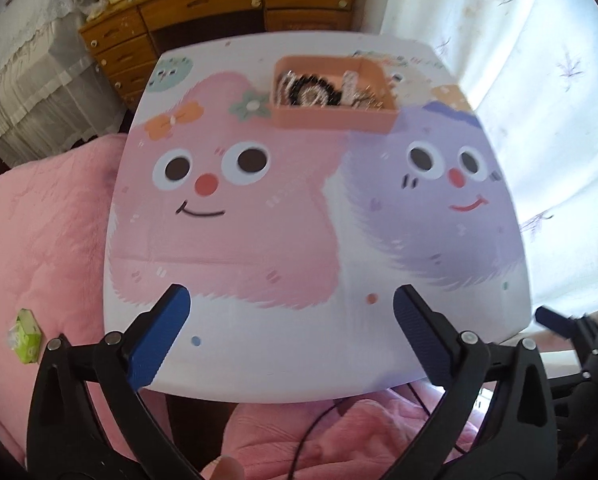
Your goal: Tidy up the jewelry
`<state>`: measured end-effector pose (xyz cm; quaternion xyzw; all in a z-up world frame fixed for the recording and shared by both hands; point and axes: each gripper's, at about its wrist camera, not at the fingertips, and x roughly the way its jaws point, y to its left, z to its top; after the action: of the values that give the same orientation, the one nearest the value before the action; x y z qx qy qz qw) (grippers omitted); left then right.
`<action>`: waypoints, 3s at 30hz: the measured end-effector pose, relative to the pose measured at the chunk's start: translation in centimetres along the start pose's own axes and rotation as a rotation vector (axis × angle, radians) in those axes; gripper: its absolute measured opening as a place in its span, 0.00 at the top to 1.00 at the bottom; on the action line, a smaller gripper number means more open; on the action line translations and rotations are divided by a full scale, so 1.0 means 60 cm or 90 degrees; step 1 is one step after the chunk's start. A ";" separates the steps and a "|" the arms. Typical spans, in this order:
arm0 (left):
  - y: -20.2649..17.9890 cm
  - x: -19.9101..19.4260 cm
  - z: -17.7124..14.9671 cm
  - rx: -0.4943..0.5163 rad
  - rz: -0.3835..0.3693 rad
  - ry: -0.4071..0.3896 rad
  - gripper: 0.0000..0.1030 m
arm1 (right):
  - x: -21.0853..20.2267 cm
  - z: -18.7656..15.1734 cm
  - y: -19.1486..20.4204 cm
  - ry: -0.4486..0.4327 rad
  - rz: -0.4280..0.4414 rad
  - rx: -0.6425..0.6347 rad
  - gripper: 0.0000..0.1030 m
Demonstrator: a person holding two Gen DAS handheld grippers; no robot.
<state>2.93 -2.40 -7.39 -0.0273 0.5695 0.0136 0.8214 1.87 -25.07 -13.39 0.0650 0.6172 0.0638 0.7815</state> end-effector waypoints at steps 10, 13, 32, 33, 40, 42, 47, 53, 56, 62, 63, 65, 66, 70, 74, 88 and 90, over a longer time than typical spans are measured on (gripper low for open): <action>-0.049 -0.074 0.006 -0.013 -0.021 -0.068 0.02 | -0.113 0.040 0.025 -0.123 0.017 -0.029 0.00; -0.044 -0.084 0.005 -0.025 -0.010 -0.089 0.02 | -0.138 0.030 0.045 -0.163 -0.004 -0.050 0.00; -0.039 -0.109 -0.024 -0.052 -0.012 -0.127 0.01 | -0.206 0.015 0.049 -0.246 0.020 -0.080 0.00; -0.042 -0.110 -0.025 -0.049 -0.011 -0.129 0.01 | -0.202 0.016 0.049 -0.247 0.021 -0.081 0.00; -0.049 -0.130 -0.037 -0.038 0.002 -0.152 0.01 | -0.201 0.011 0.047 -0.250 0.032 -0.087 0.00; -0.046 -0.136 -0.040 -0.044 0.001 -0.162 0.01 | -0.197 0.012 0.048 -0.248 0.032 -0.090 0.00; -0.040 -0.141 -0.045 -0.050 0.000 -0.166 0.01 | -0.194 0.010 0.050 -0.247 0.033 -0.089 0.00; -0.037 -0.148 -0.051 -0.059 0.002 -0.174 0.01 | -0.190 0.006 0.053 -0.246 0.037 -0.095 0.00; -0.039 -0.149 -0.051 -0.059 0.007 -0.179 0.01 | -0.188 0.004 0.058 -0.245 0.040 -0.100 0.00; -0.036 -0.153 -0.049 -0.062 0.009 -0.185 0.01 | -0.182 0.011 0.058 -0.244 0.042 -0.106 0.00; -0.035 -0.153 -0.049 -0.062 0.009 -0.185 0.01 | -0.181 0.013 0.057 -0.244 0.043 -0.107 0.00; -0.034 -0.153 -0.048 -0.061 0.010 -0.186 0.01 | -0.181 0.012 0.056 -0.244 0.042 -0.107 0.00; -0.033 -0.153 -0.047 -0.062 0.012 -0.186 0.01 | -0.182 0.012 0.057 -0.245 0.041 -0.107 0.00; -0.028 -0.149 -0.045 -0.067 0.012 -0.179 0.01 | -0.181 0.013 0.058 -0.246 0.041 -0.109 0.00; -0.025 -0.145 -0.045 -0.071 0.013 -0.175 0.01 | -0.181 0.019 0.057 -0.242 0.043 -0.113 0.00; -0.025 -0.137 -0.046 -0.070 0.010 -0.165 0.01 | -0.180 0.025 0.058 -0.243 0.040 -0.124 0.00; -0.025 -0.136 -0.046 -0.069 0.009 -0.164 0.01 | -0.179 0.026 0.058 -0.241 0.041 -0.124 0.00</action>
<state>-2.42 -4.00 -0.67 -0.0658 0.4580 0.0536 0.8849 0.87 -23.63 -2.12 0.0196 0.4477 0.1344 0.8838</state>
